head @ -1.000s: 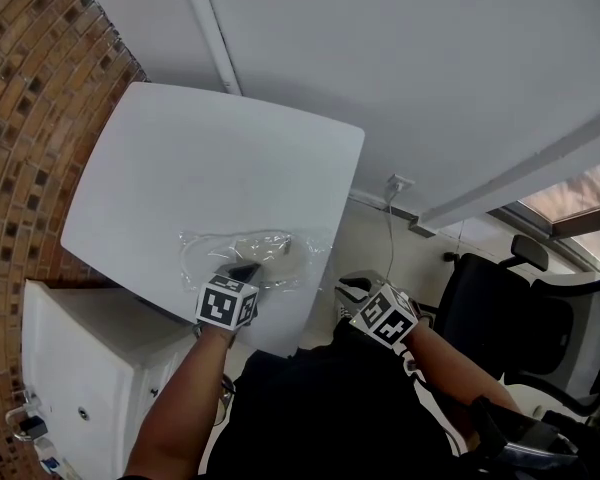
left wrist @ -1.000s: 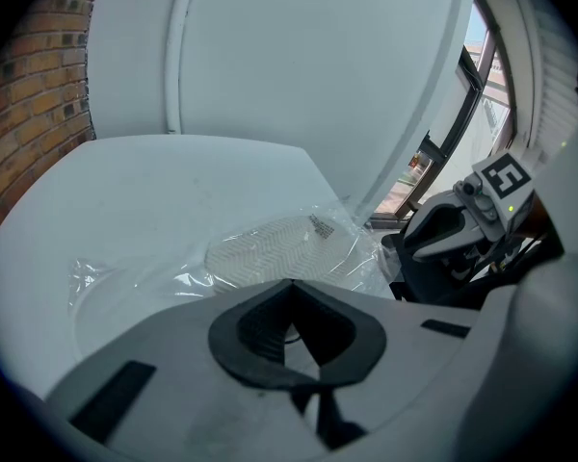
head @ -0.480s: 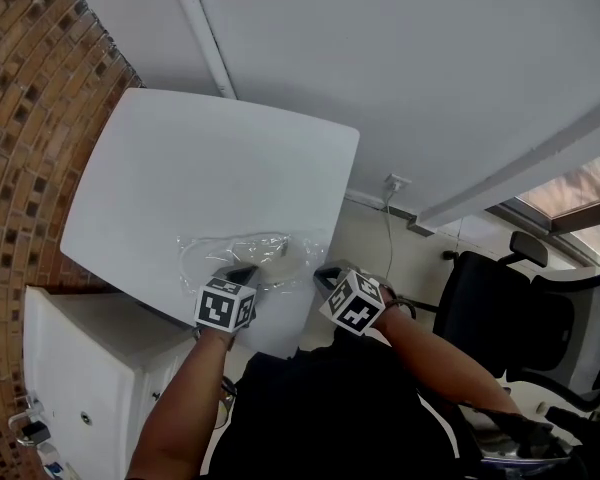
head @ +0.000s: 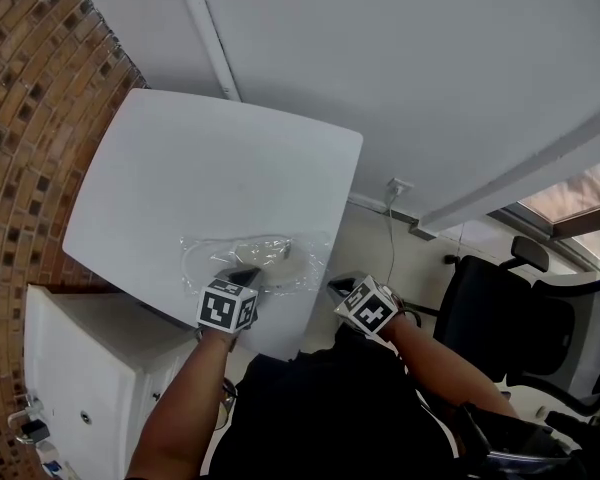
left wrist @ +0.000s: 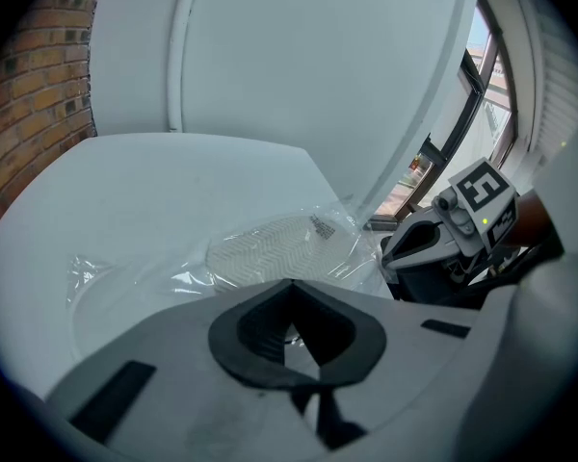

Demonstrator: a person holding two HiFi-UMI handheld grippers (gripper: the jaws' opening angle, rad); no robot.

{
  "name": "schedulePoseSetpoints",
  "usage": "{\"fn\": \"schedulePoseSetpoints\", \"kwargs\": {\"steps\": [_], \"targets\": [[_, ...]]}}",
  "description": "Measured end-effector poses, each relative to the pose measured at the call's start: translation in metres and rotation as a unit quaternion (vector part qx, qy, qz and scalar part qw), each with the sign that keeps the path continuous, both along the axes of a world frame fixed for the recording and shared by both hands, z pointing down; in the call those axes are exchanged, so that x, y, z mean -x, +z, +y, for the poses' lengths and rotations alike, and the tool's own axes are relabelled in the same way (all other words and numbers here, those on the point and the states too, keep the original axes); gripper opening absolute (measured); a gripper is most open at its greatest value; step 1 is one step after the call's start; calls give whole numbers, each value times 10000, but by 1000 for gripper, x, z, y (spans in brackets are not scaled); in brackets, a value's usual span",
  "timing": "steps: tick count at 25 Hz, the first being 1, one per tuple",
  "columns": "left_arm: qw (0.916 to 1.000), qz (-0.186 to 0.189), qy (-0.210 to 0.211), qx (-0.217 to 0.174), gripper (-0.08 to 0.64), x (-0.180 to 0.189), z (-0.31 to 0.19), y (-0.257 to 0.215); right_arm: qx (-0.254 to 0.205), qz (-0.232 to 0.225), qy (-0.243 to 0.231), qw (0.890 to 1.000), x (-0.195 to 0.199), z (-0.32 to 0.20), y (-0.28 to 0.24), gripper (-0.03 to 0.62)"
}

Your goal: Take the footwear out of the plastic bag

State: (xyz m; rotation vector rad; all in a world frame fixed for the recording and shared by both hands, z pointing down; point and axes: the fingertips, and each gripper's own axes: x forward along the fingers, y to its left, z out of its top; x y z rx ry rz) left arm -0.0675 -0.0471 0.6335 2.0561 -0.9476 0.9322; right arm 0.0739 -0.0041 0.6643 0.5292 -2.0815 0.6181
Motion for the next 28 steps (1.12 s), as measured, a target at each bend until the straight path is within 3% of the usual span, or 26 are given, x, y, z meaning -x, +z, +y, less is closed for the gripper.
{"fn": "schedulePoseSetpoints", "kwargs": {"steps": [3,6,8,10,12,15,18,28], "targets": [[10000,32,9,17,5,-1,0,0,201,32,274,9994,-18,-3,2,2],[9999,147,23,-60,5,-1,0,-1,15,495,281,9984,-50,-11,4,2],[9996,251,20,-114,5,0,0,-2,-249,574,501,9968,-65,-28,-7,1],[9995,273,19,-141,5,1,-1,-2,-487,167,820,9953,-59,-46,-33,2],[9996,254,27,-140,5,2,-1,-1,-518,-546,1046,9917,-37,-60,-59,2],[9995,283,46,-116,5,2,0,-1,12,-1312,1203,9840,1,-64,-66,5],[9994,323,65,-104,5,1,0,-1,571,-1374,1198,9816,23,-61,-44,68],[9965,809,-76,-193,5,2,-2,-2,1448,-1887,1593,9582,45,-74,-25,148]]}}
